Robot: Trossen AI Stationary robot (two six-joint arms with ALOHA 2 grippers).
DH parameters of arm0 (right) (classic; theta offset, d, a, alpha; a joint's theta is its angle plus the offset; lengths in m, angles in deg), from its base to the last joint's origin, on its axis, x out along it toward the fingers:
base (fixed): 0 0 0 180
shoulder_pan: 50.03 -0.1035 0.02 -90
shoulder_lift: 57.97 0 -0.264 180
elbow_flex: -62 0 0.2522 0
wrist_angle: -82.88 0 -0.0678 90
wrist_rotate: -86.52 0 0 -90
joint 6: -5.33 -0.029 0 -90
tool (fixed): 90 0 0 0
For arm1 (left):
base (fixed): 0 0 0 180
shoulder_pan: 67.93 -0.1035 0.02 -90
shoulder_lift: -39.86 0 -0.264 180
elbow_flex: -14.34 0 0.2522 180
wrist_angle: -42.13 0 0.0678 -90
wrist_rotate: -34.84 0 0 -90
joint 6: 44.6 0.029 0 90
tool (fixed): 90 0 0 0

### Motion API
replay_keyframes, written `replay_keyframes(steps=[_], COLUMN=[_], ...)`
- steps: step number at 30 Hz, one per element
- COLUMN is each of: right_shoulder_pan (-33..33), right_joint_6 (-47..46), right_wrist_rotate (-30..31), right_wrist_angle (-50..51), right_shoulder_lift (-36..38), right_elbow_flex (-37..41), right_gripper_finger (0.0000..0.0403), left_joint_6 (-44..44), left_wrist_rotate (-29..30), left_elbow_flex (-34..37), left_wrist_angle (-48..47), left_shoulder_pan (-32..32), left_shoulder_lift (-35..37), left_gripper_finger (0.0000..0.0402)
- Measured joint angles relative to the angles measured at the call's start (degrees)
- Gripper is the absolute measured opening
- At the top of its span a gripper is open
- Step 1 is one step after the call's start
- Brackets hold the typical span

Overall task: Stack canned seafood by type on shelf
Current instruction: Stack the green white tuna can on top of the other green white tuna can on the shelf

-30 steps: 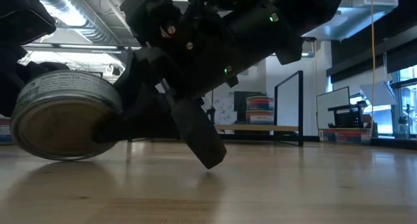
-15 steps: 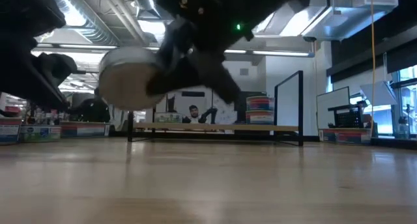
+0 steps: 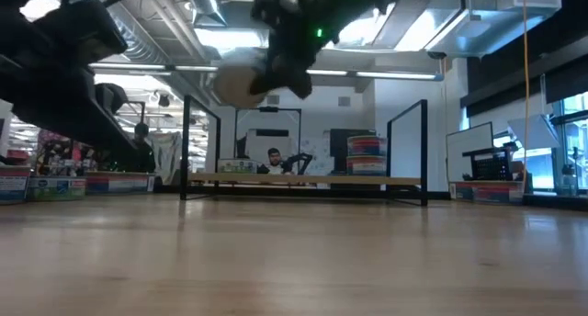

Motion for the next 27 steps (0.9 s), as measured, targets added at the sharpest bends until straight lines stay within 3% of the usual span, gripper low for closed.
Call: replay_keyframes(steps=[7, 14, 21, 27], right_shoulder_pan=[10.2, 18.2, 21.7, 22.2], right_joint_6=[-2.4, -2.3, -2.2, -1.2], right_wrist_rotate=[-8.1, -16.8, -20.6, -22.9], right_wrist_angle=[-1.7, -10.3, -20.3, -23.3], right_shoulder_lift=[-0.9, -3.8, -7.4, -9.8], right_elbow_flex=[0.0, 0.0, 0.0, -0.4], right_gripper_finger=[0.0144, 0.0144, 0.0144, 0.0144], left_joint_6=[0.0, 0.4, 0.5, 2.0], left_wrist_rotate=[0.0, 0.0, 0.0, 0.0], left_elbow_flex=[0.0, -0.1, -0.1, -0.1], left_wrist_angle=[0.1, 0.1, 0.0, -0.3], left_shoulder_pan=[-1.9, -2.5, -3.9, -5.5], left_shoulder_lift=[0.0, 0.0, 0.0, 0.0], left_gripper_finger=[0.0033, 0.0033, 0.0033, 0.0033])
